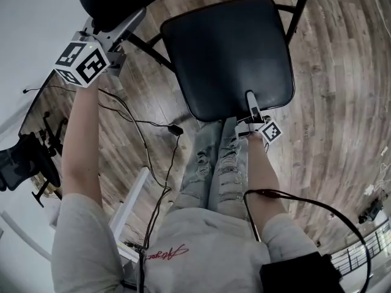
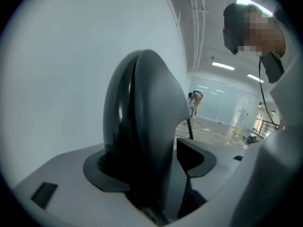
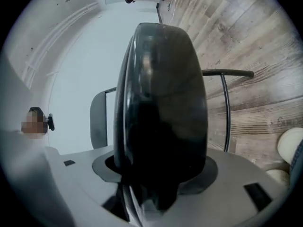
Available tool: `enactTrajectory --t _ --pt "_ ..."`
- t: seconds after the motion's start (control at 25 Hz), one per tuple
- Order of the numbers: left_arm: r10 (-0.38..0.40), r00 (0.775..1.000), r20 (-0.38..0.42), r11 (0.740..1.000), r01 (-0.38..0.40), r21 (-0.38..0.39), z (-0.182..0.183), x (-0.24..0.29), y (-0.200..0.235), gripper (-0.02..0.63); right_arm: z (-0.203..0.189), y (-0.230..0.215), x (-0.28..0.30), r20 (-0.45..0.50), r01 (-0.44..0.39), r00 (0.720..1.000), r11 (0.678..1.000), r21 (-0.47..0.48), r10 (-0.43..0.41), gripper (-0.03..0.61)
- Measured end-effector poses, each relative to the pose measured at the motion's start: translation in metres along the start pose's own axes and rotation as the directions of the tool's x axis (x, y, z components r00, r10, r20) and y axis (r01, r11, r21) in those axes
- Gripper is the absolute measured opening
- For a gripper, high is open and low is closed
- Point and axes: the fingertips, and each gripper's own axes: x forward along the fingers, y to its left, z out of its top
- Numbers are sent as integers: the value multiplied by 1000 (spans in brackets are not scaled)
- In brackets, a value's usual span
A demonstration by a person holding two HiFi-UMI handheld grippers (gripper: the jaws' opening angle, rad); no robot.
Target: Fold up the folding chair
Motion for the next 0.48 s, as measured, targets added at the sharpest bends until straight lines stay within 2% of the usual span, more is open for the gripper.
enactTrajectory --t 0.04,0.12,0.16,0.32,0.48 --pt "-26 999 22 999 27 -44 10 -1 -3 347 0 0 -1 1 4 1000 1000 0 -4 295" --pt "-69 997 37 987 74 -142 20 -4 -5 258 0 0 -2 2 12 1000 1000 -7 -12 291" --pt "-91 995 36 983 96 -158 22 -5 -7 229 1 2 -2 0 11 1000 1000 -9 -11 288" --pt "-117 992 51 986 122 -110 34 -15 -16 202 6 30 6 -18 -10 1000 1000 -14 10 243" --pt "-116 992 51 992 118 -38 61 -30 -31 201 8 82 23 -17 38 999 999 -11 -38 206"
